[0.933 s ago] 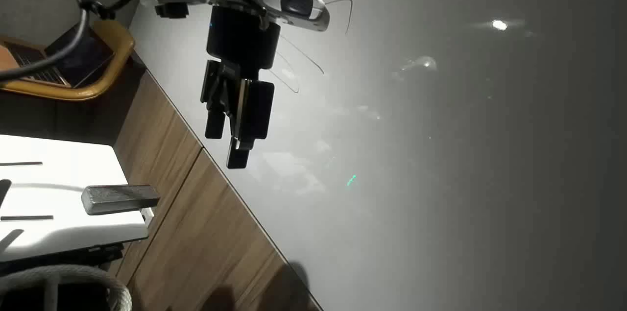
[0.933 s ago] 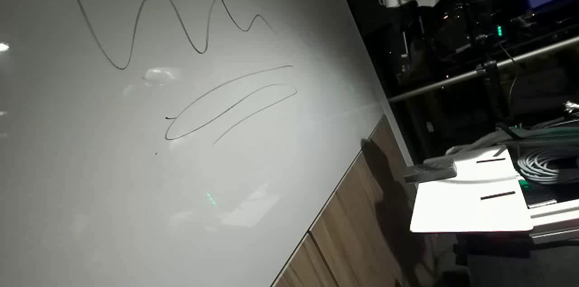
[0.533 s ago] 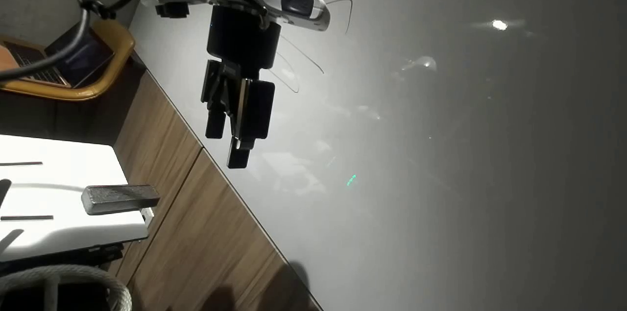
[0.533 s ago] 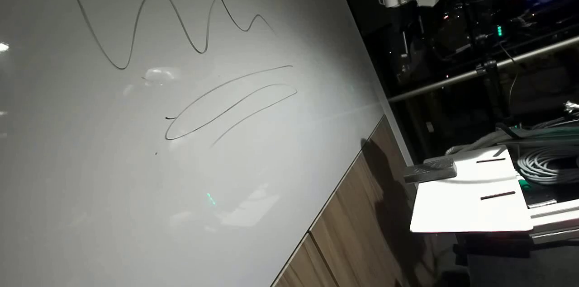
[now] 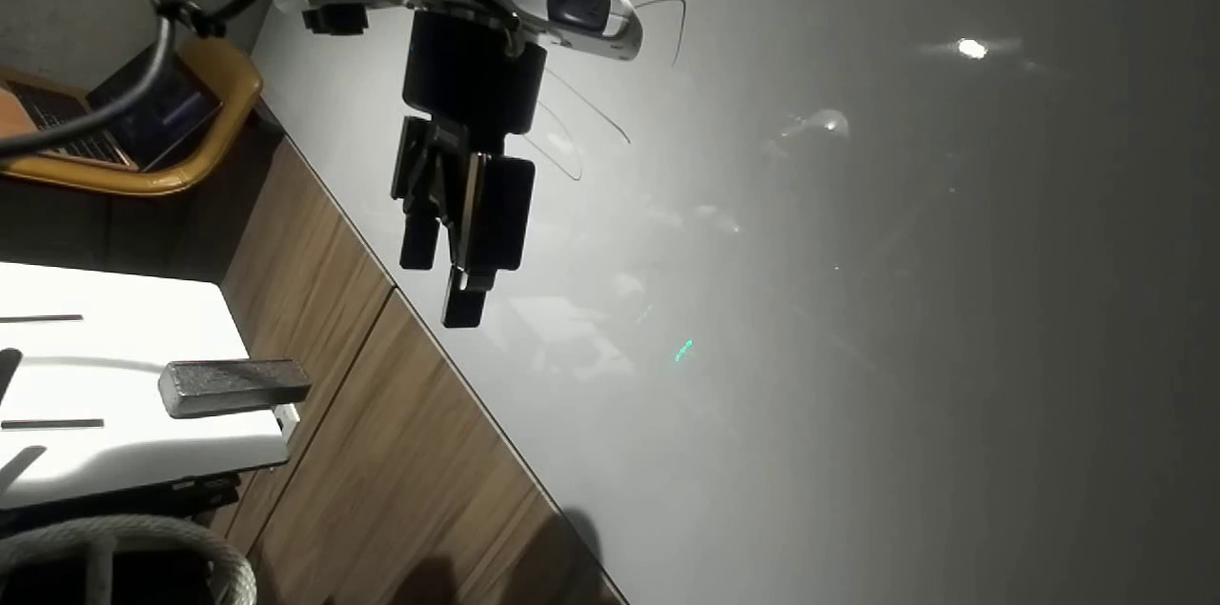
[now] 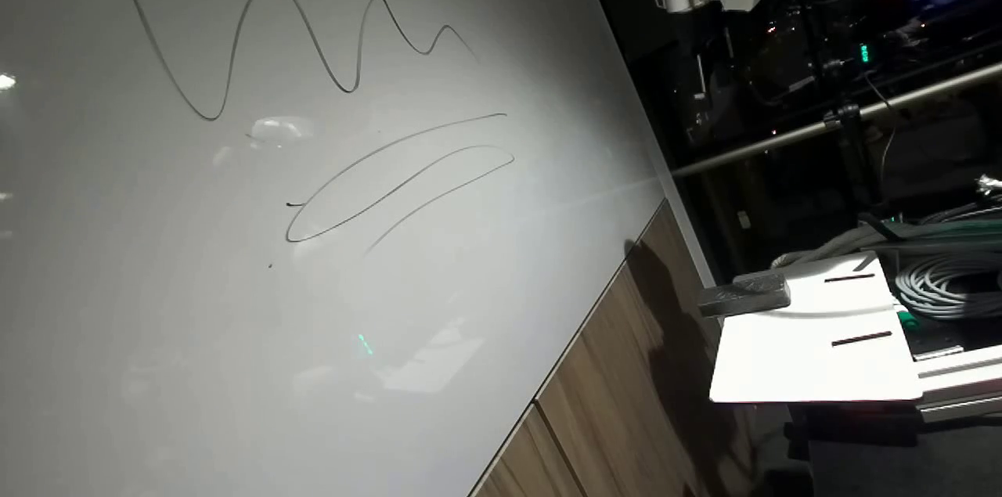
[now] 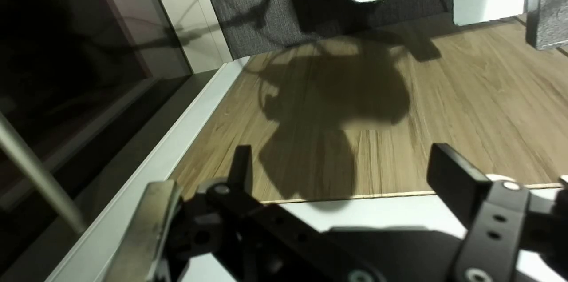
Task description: Erase the drawings on the whiteboard
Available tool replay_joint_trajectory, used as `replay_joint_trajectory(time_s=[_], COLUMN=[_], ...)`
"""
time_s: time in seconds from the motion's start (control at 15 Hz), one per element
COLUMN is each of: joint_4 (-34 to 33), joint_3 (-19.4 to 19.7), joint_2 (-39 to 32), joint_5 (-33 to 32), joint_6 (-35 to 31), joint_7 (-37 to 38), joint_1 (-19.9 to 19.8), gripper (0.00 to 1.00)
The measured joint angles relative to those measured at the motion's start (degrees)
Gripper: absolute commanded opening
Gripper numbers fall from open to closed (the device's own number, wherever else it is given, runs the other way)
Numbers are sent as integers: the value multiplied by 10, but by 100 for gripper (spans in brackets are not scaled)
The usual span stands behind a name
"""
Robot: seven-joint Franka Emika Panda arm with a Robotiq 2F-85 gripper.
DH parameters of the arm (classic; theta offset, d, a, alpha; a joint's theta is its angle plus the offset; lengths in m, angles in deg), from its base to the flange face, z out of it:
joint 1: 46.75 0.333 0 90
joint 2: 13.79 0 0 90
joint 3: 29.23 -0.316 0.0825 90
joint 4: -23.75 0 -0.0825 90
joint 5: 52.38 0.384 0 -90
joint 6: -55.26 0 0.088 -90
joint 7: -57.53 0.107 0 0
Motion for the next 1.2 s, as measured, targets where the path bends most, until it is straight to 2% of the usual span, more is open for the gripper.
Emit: replay_joint_trajectory(time_s=[0.53,0.8,1.2], joint_4=[24,63,71], joint_3=[-9,-43,-99], joint_2=[0,-1,-45], joint_5=[1,5,42], joint_6=[-8,-45,-67], joint_7=[4,28,67], joint_1=[13,48,110], gripper=[100,100,100])
